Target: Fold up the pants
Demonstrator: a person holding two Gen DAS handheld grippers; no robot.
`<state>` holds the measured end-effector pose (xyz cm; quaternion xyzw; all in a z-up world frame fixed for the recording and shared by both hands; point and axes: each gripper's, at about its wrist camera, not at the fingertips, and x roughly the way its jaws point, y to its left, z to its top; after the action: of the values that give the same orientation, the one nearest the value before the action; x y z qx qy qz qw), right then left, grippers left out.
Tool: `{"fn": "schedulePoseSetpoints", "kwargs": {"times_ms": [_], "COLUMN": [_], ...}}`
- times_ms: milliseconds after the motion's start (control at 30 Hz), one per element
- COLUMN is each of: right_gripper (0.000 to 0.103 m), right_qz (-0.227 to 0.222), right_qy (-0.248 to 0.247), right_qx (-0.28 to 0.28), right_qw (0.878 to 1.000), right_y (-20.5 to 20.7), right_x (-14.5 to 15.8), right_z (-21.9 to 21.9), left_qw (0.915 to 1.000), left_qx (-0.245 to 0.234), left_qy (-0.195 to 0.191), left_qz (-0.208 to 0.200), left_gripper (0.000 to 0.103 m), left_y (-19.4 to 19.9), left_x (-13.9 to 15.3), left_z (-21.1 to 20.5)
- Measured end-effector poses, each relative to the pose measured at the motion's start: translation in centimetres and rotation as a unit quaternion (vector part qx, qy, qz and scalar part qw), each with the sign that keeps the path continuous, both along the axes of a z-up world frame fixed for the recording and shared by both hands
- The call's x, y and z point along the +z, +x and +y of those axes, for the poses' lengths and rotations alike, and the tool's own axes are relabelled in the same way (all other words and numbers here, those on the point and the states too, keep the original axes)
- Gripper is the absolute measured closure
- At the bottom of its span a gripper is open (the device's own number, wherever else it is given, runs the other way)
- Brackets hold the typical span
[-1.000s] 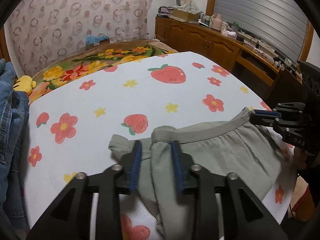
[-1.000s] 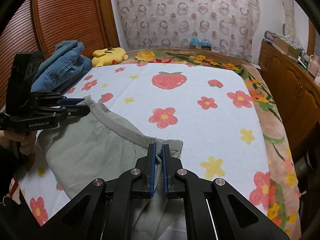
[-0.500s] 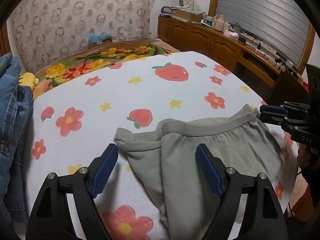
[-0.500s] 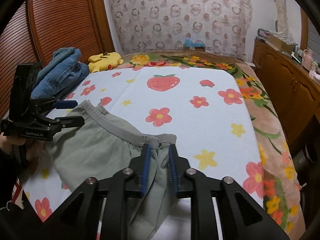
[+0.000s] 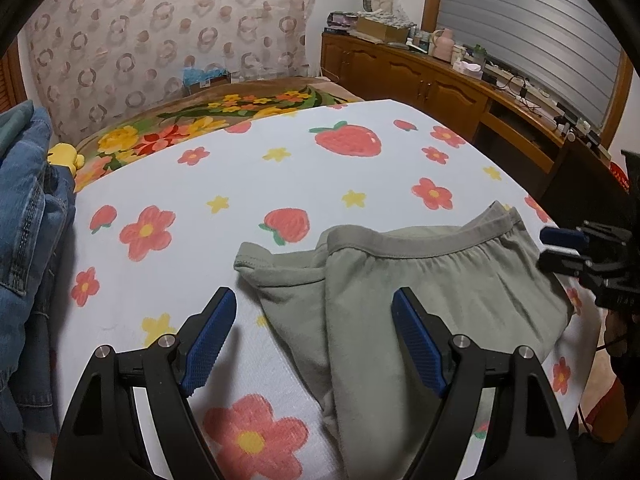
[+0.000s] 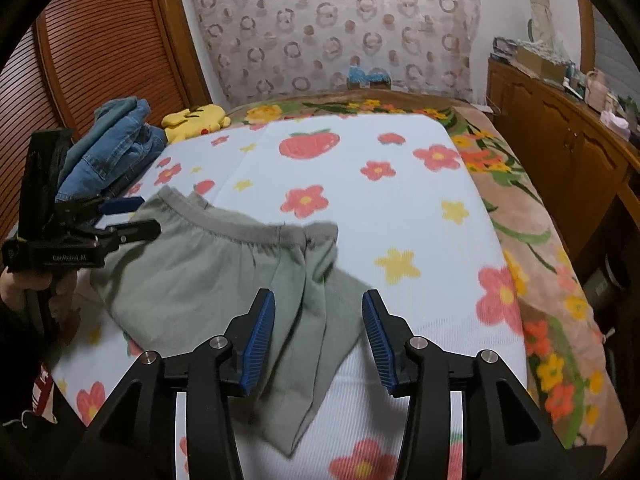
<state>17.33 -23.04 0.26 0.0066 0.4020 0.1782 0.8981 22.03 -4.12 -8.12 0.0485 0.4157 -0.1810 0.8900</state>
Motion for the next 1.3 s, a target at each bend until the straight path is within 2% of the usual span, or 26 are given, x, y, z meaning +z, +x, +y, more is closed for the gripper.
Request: {"fn": "schedulePoseSetpoints", "kwargs": {"times_ms": [200, 433, 700, 800, 867, 900, 933, 1067, 1300], "right_gripper": [0.052, 0.051, 0.051, 0.060, 0.072, 0.075, 0.083, 0.092, 0.095], "right_qz": [0.021, 0.022, 0.025, 0.025, 0.027, 0.027, 0.028, 0.023, -0.023], "right_qy": [0.009, 0.025, 0.027, 0.025, 0.026, 0.026, 0.028, 0.028, 0.024], "right_qx": [-0.021, -0.021, 0.006, 0.018, 0.025, 0.027, 0.031, 0.043, 0.062], "right_qw": [1.000, 0.999, 0.999, 0.999, 0.999, 0.999, 0.999, 0.998, 0.998], "right_y": [0.0, 0.8, 1.7, 1.8, 1.9, 2.0, 2.1, 2.3, 1.9], "right_x": [-0.7, -0.6, -0.9, -1.0, -1.0, -1.0, -1.0, -0.6, 2.1], "right_z": [-0.6, -0.2, 1.1, 1.4, 1.5, 1.7, 1.7, 2.0, 2.8], "left_qw": [0.9999, 0.9986, 0.9983, 0.9973, 0.9971, 0.9969, 0.9966, 0.9960, 0.9955], "left_qx": [0.000, -0.013, -0.018, -0.027, -0.031, -0.034, -0.037, -0.044, -0.031], "left_qy": [-0.010, -0.037, -0.042, -0.054, -0.057, -0.060, -0.065, -0.075, -0.089], "left_qz": [0.007, 0.037, 0.038, 0.042, 0.038, 0.037, 0.033, 0.020, -0.014], "left_gripper": [0.022, 0.041, 0.055, 0.070, 0.077, 0.083, 0.087, 0.090, 0.091], "left_y": [0.0, 0.3, 0.4, 0.5, 0.4, 0.3, 0.1, -0.4, -1.7], "left_x": [-0.3, -1.0, -1.0, -1.0, -0.8, -0.7, -0.4, 0.8, 3.1], "left_z": [0.6, 0.7, 0.5, 0.4, 0.3, 0.3, 0.2, 0.4, 1.8]}}
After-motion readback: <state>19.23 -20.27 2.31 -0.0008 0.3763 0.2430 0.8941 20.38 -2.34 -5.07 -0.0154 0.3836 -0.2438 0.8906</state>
